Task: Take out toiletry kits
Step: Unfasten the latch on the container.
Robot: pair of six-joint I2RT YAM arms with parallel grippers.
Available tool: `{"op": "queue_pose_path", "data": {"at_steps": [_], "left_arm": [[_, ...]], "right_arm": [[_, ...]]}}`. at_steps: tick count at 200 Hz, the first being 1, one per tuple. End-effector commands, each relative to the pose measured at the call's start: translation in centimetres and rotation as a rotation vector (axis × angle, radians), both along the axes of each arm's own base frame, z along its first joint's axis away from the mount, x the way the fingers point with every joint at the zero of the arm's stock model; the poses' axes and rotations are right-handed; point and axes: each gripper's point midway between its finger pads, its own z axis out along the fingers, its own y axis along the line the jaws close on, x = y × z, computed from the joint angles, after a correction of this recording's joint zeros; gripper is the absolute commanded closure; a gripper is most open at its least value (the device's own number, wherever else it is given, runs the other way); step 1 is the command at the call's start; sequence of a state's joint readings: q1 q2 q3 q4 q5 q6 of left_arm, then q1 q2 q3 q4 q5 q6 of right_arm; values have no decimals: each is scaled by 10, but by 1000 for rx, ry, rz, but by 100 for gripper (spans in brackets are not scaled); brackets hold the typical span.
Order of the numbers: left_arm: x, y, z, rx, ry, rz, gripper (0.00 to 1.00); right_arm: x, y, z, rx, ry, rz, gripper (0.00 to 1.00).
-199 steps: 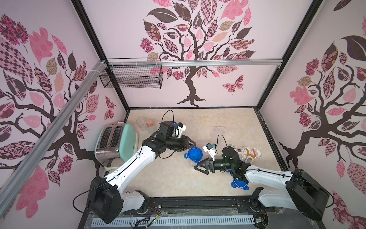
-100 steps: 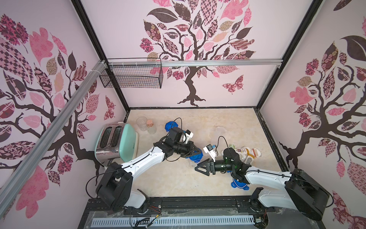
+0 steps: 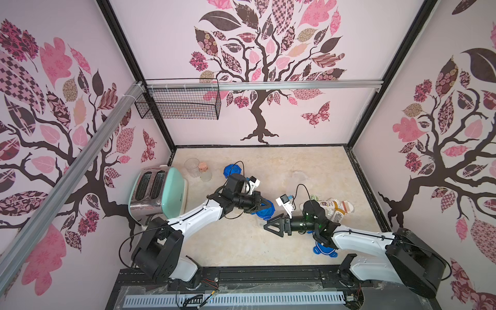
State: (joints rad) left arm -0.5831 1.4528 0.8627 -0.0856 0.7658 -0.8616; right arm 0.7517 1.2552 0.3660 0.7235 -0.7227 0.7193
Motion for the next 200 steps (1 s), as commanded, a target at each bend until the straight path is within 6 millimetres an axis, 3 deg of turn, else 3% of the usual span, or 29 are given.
{"op": "queue_pose_path", "data": {"at_steps": [1, 40, 102, 200], "left_arm": [[-2, 7, -17, 40, 29, 21, 94], [-4, 9, -27, 48, 50, 26, 95], [-9, 6, -44, 77, 77, 17, 96], [-13, 3, -65, 116, 104, 10, 99]], "right_arm": [[8, 4, 11, 22, -32, -24, 12], [12, 6, 9, 15, -20, -38, 13], [12, 12, 26, 81, -44, -5, 14], [1, 14, 47, 173, -231, 75, 14]]}}
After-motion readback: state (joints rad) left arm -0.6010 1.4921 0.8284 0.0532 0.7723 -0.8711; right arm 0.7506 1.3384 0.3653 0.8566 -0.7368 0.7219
